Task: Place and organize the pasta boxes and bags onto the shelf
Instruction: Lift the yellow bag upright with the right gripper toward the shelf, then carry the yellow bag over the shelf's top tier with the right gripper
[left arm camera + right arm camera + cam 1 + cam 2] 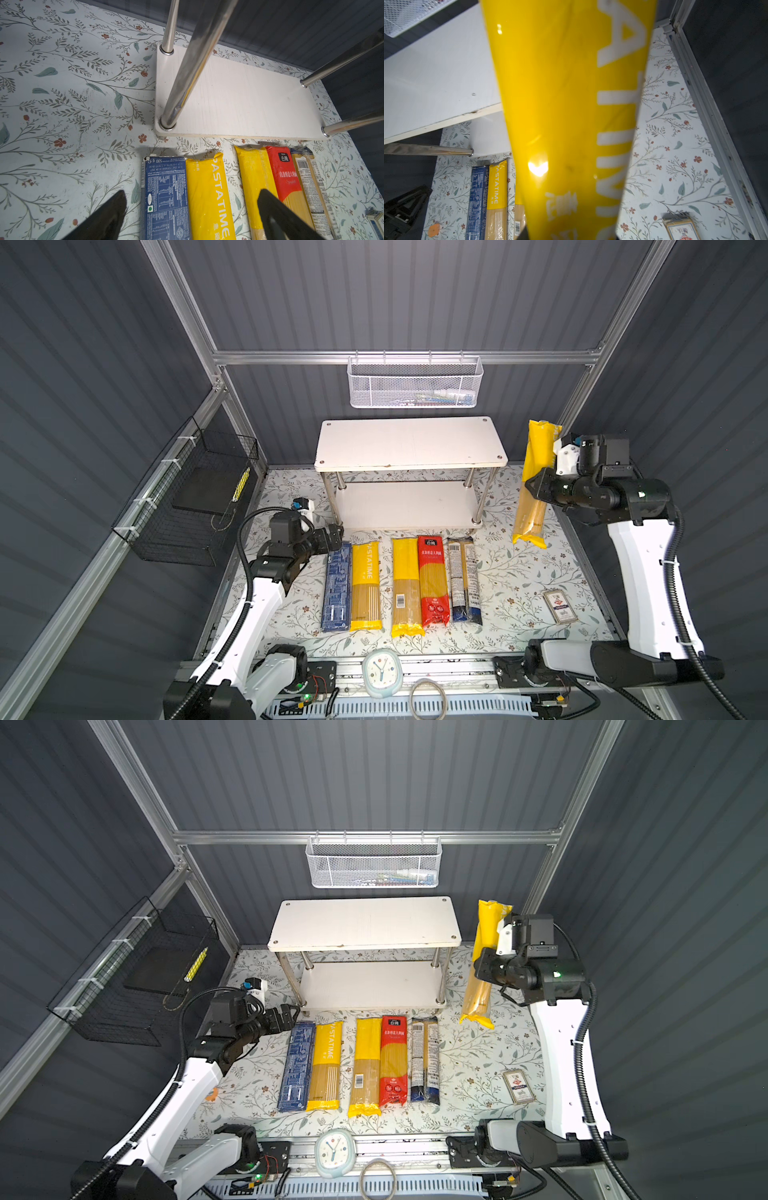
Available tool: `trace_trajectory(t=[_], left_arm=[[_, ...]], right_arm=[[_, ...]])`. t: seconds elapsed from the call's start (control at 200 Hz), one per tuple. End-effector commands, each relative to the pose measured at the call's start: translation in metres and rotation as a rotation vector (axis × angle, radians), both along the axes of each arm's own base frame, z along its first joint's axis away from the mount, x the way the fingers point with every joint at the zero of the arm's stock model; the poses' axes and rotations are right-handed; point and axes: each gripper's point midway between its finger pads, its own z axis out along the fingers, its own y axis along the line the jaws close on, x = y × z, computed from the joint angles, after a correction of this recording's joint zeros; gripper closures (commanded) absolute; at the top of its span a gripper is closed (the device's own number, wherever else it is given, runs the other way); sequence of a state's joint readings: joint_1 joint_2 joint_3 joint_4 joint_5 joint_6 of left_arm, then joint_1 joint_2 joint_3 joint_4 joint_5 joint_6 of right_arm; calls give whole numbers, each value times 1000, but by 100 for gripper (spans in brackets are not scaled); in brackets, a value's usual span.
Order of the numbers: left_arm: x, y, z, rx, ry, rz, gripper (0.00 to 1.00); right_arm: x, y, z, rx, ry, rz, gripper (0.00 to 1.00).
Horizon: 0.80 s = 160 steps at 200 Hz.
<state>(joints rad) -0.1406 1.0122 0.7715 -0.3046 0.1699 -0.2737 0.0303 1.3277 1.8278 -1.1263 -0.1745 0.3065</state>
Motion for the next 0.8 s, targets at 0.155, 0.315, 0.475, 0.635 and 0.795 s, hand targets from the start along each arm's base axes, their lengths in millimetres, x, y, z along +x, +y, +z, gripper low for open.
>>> trace_trajectory(t=[0.155, 0.315, 0.475, 0.635, 0.795], left_arm=[[1, -4, 10, -6, -11, -28, 1], [-1, -3, 10, -5, -8, -26, 1], [-2, -4, 9, -15, -5, -25, 1], [-4, -4, 10, -15, -1, -27, 1], [-5, -2, 10, -6, 0, -19, 1]], right_arm=[[31, 37, 76, 164, -268, 160, 87], [54, 57, 92, 198, -315, 223, 87], [80, 70, 104, 230, -345, 265, 87], [100, 81, 118, 244, -383, 300, 87], [121, 94, 119, 306, -372, 350, 87]])
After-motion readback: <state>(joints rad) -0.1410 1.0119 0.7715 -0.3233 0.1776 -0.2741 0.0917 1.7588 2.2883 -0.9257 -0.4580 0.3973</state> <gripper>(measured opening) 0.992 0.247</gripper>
